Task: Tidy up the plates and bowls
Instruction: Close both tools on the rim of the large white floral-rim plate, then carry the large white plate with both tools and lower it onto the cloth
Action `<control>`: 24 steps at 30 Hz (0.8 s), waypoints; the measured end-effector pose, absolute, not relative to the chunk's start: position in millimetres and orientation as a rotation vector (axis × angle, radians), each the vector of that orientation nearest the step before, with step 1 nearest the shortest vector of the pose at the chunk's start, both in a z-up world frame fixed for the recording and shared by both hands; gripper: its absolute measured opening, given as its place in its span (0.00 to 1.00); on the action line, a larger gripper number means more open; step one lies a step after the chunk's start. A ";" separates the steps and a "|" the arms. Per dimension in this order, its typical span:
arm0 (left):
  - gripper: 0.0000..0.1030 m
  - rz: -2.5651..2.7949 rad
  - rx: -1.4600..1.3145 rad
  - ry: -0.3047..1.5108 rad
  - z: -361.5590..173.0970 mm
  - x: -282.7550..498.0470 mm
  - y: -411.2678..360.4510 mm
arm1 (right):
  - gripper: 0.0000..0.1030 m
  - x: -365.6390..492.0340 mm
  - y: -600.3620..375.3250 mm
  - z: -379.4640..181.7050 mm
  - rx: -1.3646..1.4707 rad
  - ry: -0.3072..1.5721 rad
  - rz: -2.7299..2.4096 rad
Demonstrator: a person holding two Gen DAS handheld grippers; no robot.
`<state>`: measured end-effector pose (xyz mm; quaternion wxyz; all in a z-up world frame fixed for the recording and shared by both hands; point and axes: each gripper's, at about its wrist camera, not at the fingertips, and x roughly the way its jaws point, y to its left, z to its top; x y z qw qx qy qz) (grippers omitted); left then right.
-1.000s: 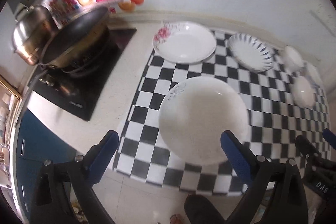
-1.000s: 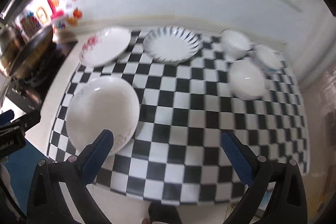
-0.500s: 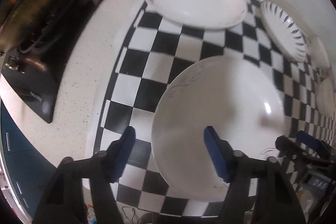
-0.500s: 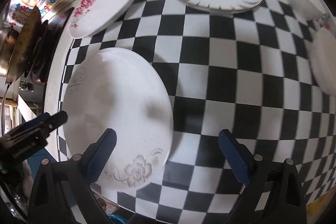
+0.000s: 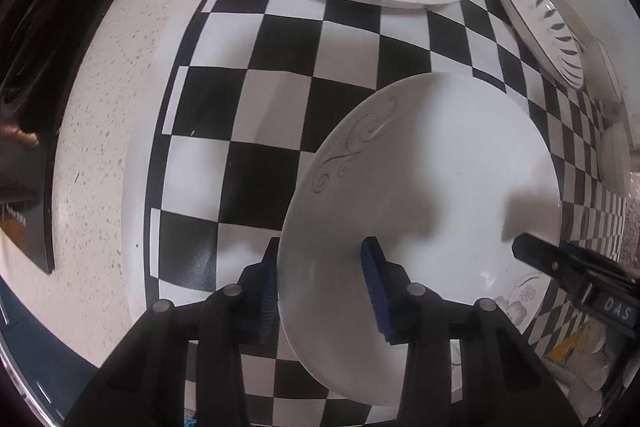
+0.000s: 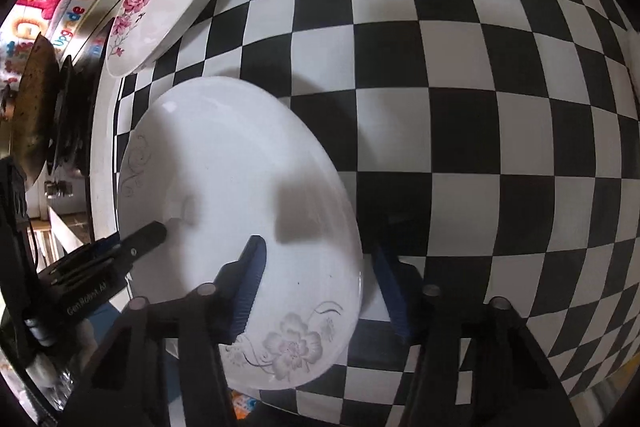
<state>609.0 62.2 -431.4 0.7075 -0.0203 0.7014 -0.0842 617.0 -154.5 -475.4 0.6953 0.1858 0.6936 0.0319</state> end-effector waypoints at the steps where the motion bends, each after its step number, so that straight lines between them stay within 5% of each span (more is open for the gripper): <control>1: 0.34 -0.199 -0.043 1.556 -430.7 609.5 63.0 | 0.39 617.1 -154.1 -475.5 0.409 1.551 0.059; 5: 0.30 -0.221 -0.050 1.552 -426.5 613.0 73.4 | 0.27 615.1 -155.4 -475.4 0.389 1.549 0.023; 24: 0.29 -0.336 0.092 1.448 -357.8 625.1 26.1 | 0.25 593.8 -219.4 -428.6 0.477 1.449 -0.014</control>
